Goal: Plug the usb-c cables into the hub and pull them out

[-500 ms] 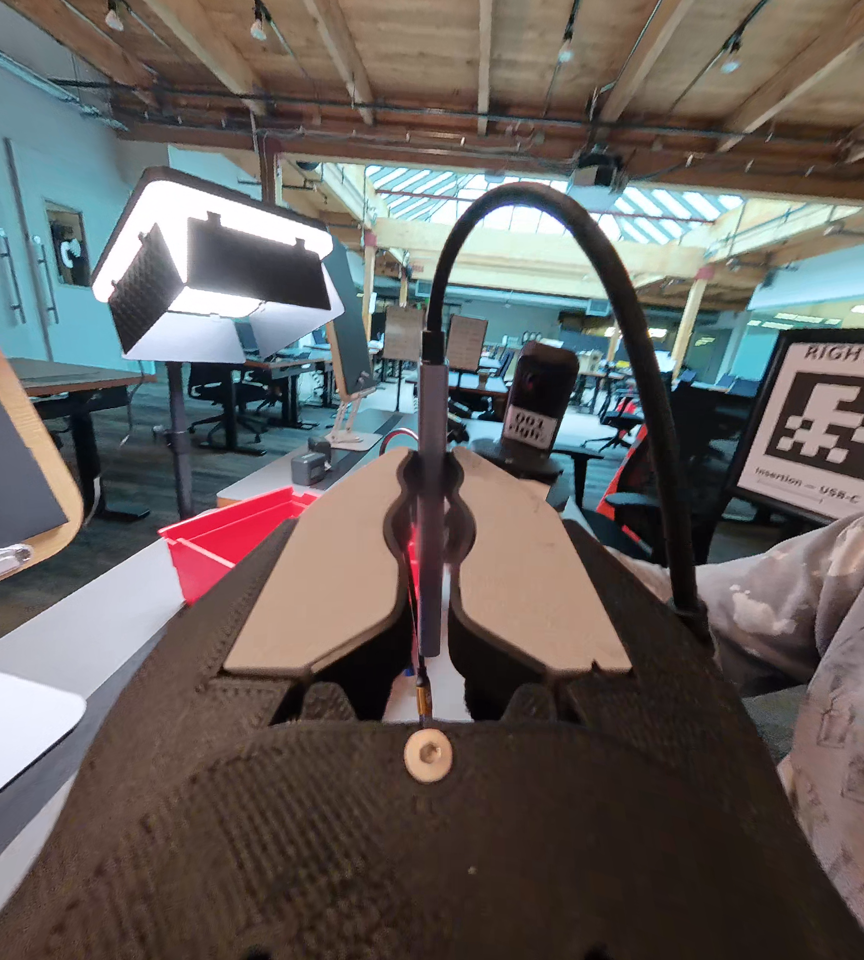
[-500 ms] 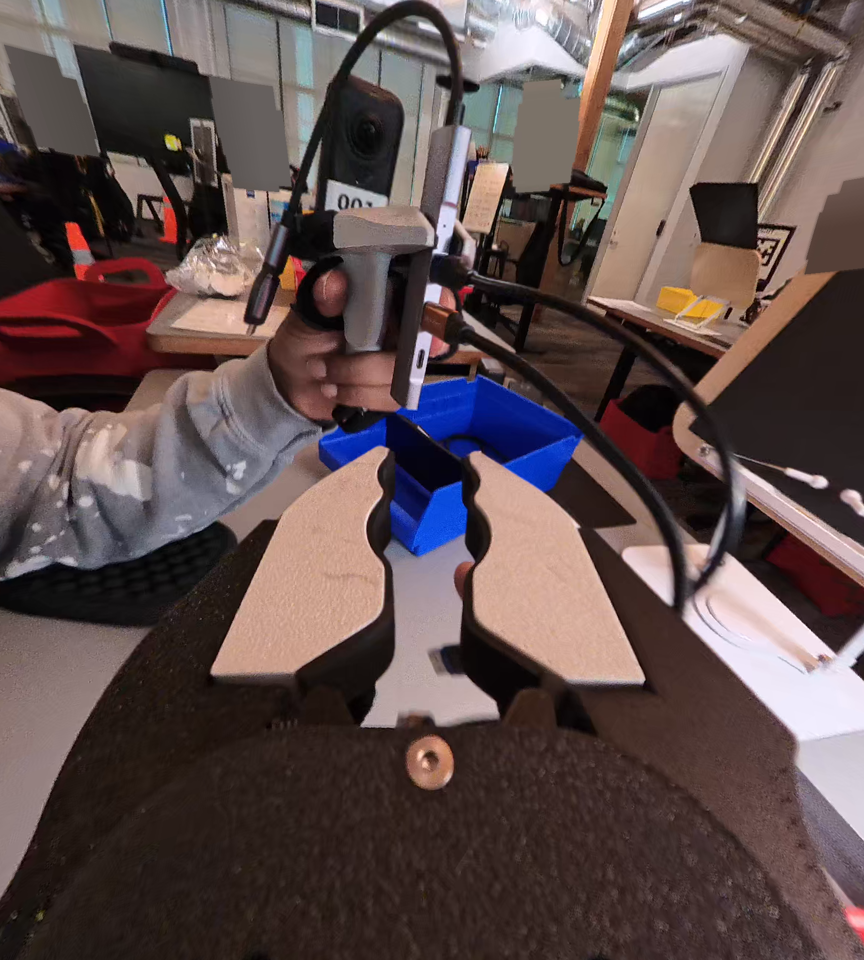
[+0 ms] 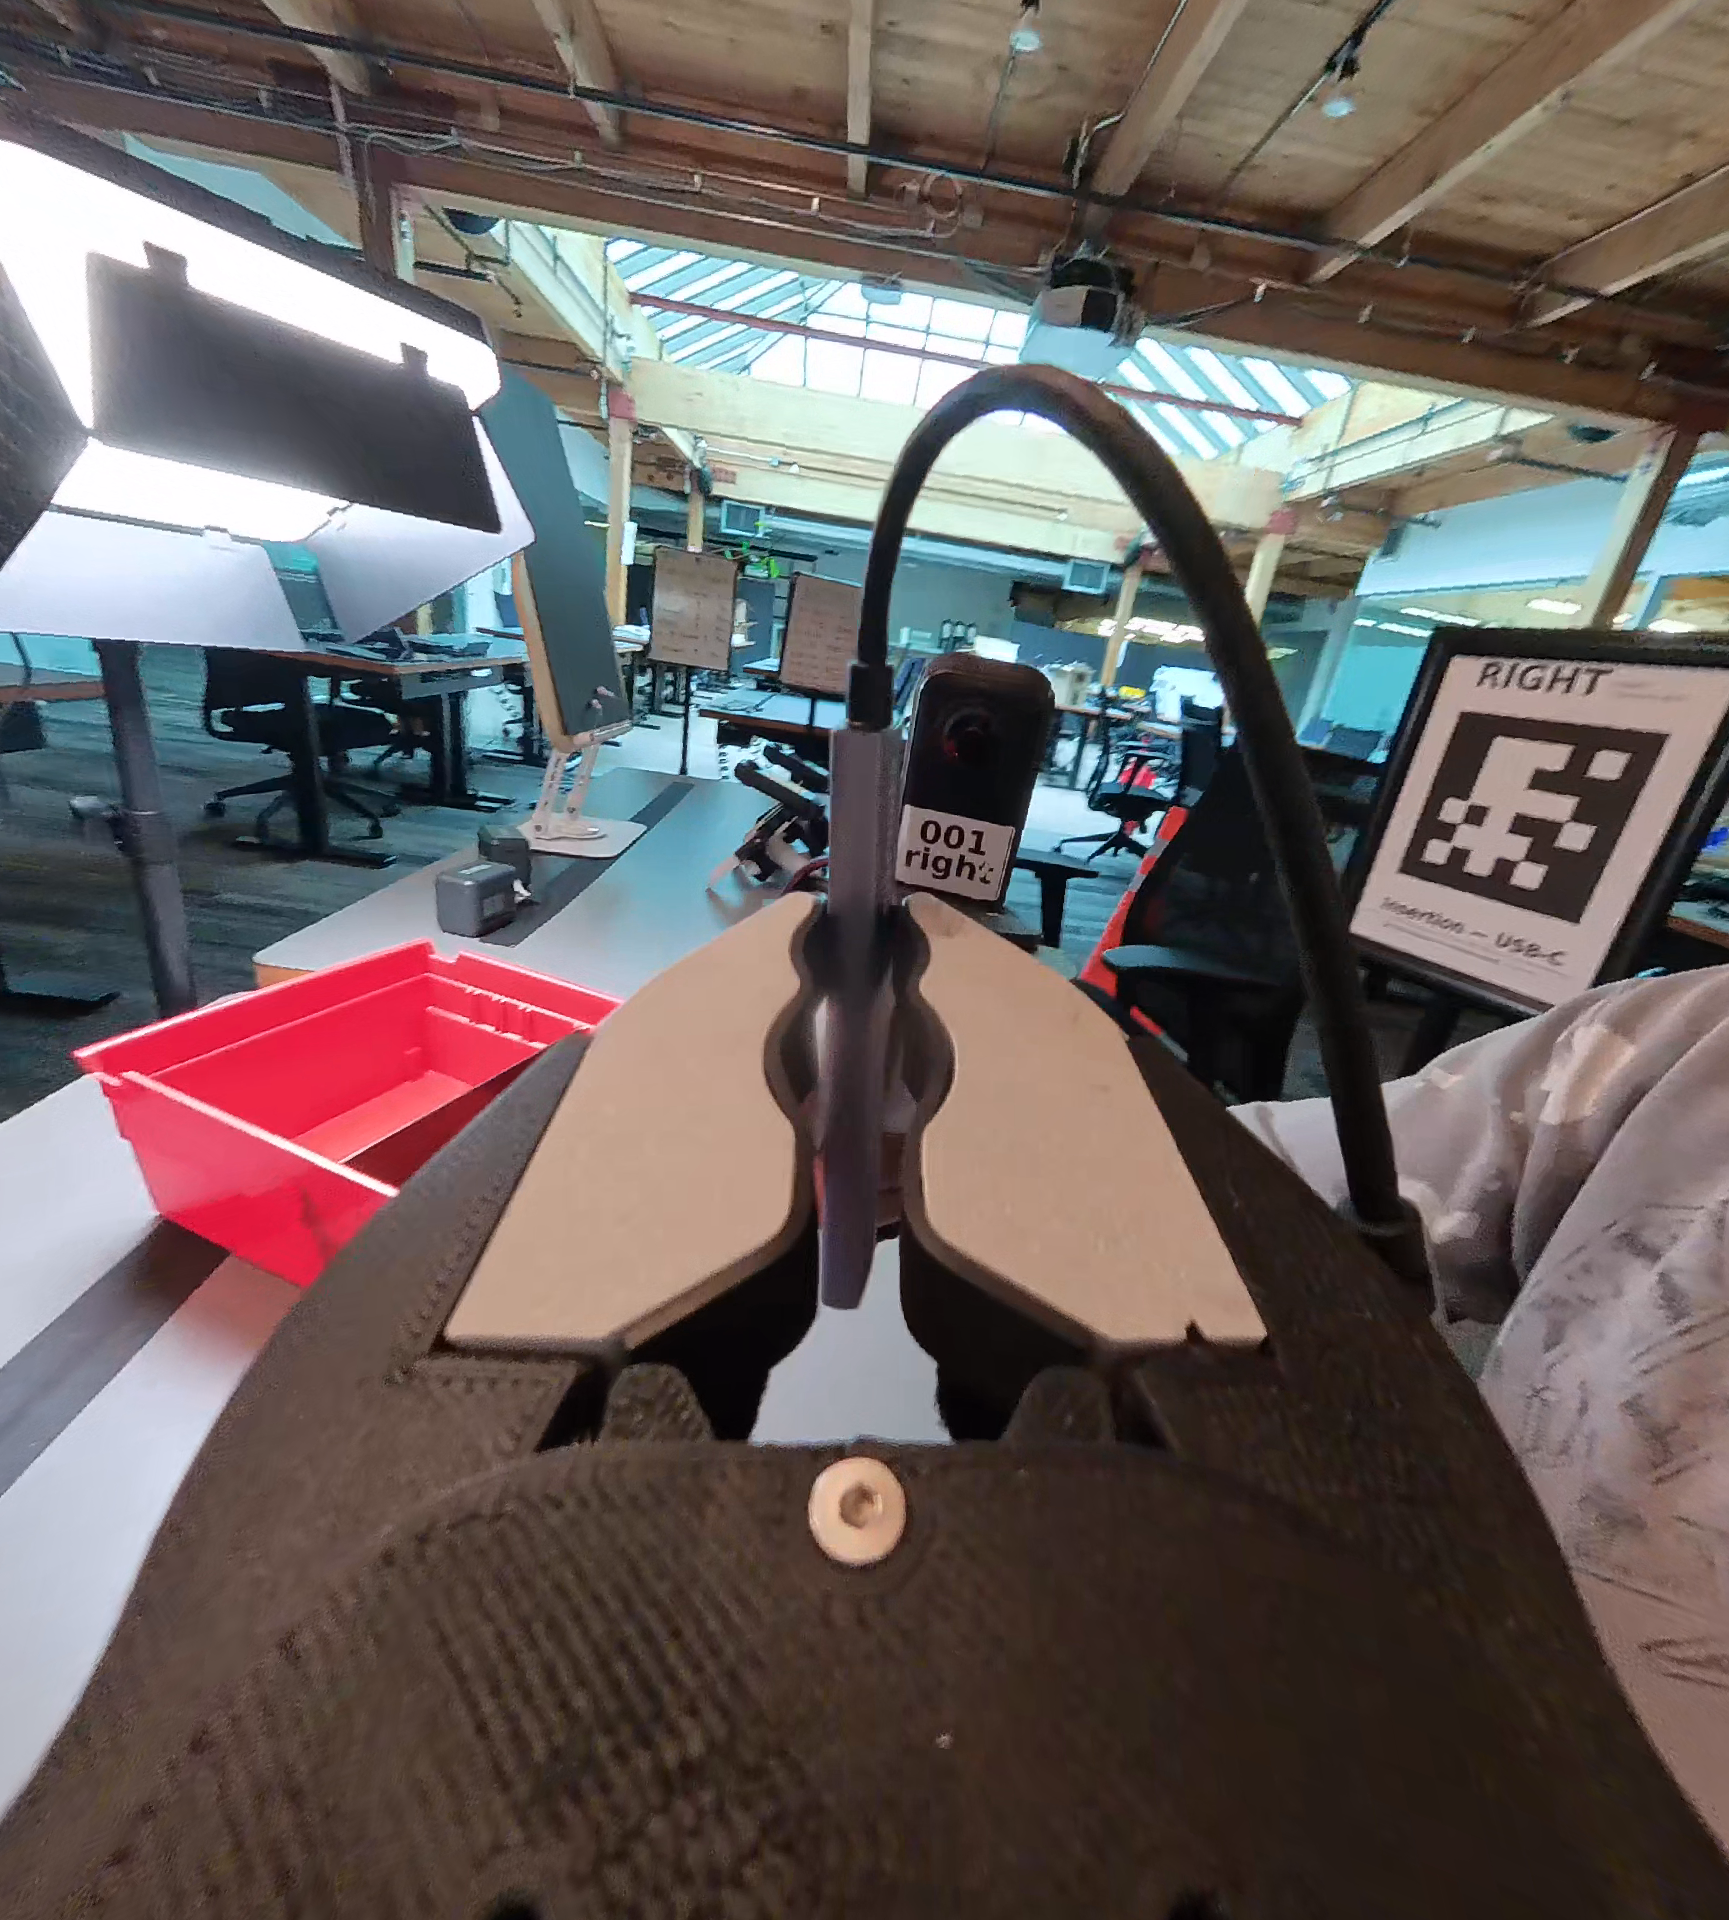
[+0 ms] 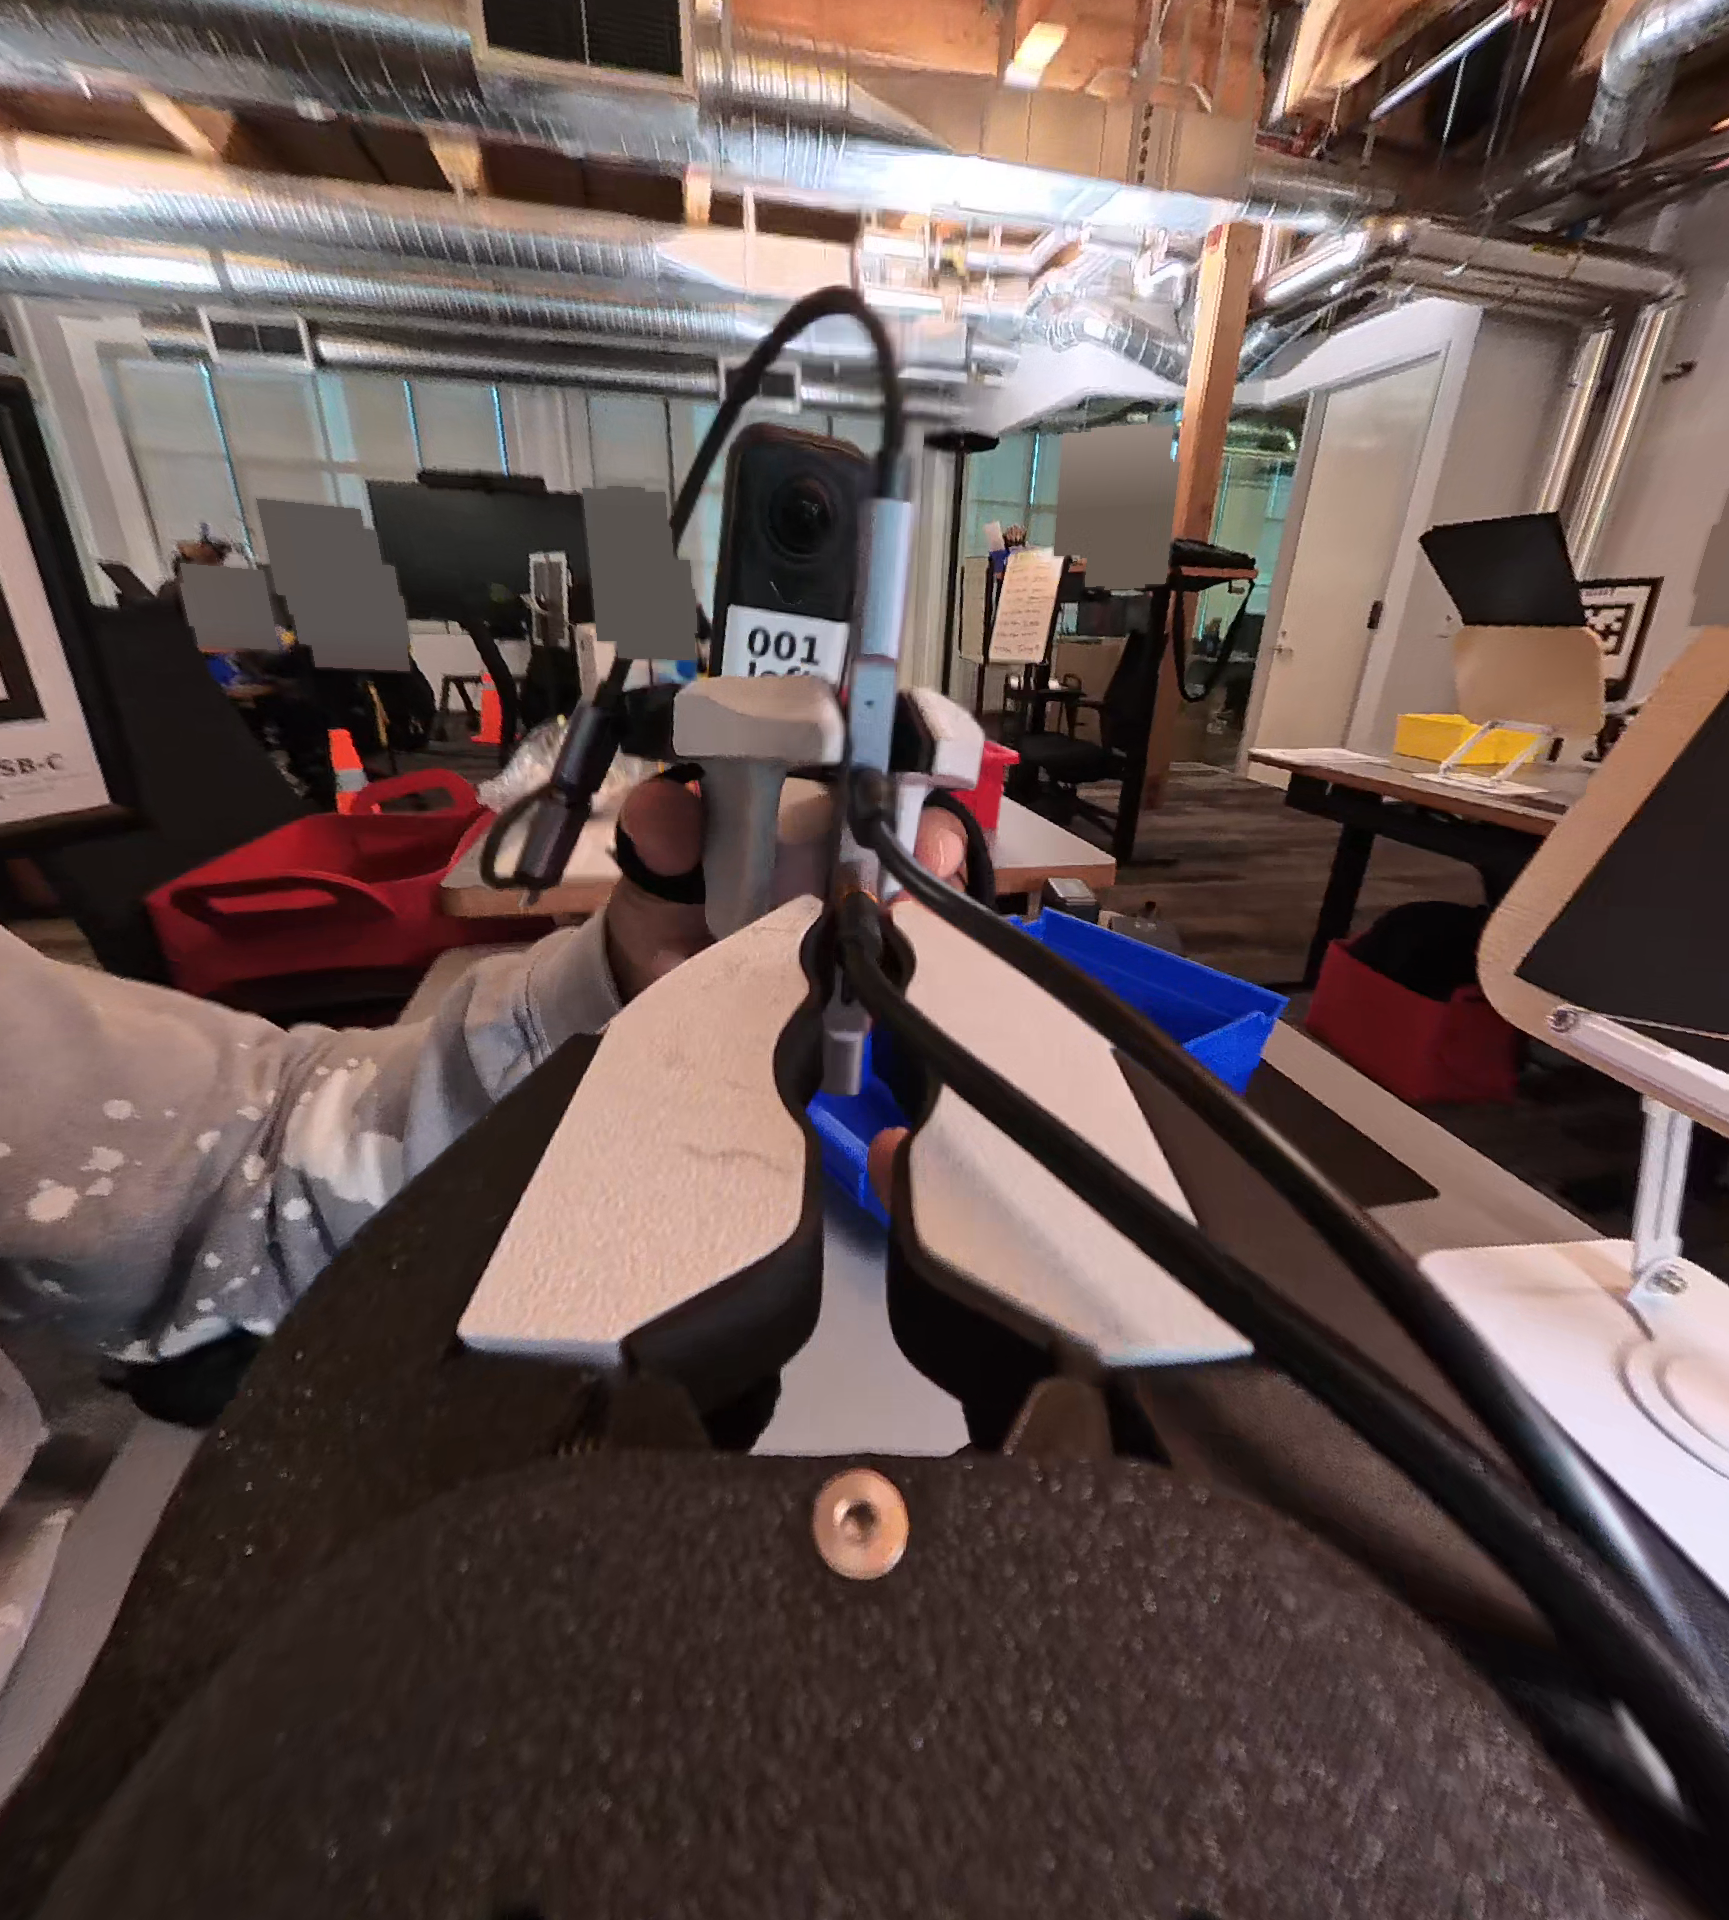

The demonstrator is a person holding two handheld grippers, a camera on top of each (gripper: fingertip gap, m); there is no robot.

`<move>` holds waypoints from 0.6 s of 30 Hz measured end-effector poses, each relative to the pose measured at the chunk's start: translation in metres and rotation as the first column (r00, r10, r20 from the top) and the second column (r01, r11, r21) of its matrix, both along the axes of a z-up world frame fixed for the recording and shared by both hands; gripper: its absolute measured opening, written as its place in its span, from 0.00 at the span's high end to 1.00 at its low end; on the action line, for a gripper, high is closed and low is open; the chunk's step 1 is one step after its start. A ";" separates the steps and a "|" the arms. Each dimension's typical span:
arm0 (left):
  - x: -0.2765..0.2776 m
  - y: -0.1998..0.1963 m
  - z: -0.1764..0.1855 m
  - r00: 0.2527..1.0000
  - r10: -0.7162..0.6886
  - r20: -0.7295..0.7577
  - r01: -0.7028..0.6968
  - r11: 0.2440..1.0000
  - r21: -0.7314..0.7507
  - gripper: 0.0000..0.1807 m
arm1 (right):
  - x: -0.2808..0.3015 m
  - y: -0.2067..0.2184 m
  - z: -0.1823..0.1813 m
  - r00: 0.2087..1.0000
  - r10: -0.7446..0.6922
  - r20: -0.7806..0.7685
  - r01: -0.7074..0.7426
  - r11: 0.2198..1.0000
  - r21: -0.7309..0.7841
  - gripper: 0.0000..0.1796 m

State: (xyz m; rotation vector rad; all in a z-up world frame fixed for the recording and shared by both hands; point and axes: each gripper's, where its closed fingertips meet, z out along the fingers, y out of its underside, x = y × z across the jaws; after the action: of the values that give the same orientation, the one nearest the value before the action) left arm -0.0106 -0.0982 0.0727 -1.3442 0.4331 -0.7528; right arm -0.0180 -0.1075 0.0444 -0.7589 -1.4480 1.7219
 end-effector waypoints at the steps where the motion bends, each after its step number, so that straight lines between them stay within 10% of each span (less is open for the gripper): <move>1: 0.000 -0.001 -0.001 1.000 0.009 -0.020 -0.009 1.000 0.004 0.92 | 0.001 0.000 0.002 1.000 0.014 -0.016 -0.015 0.999 -0.029 0.97; 18: 0.008 -0.009 -0.019 0.987 -0.081 -0.137 0.078 0.996 -0.033 0.95 | 0.009 0.000 0.010 0.988 0.149 -0.036 -0.153 0.970 -0.188 0.96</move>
State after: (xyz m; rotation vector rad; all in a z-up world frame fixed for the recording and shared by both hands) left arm -0.0029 -0.1072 0.0540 -1.4162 0.5910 -0.7359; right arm -0.0085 -0.1074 0.0549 -0.7424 -1.3697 2.0012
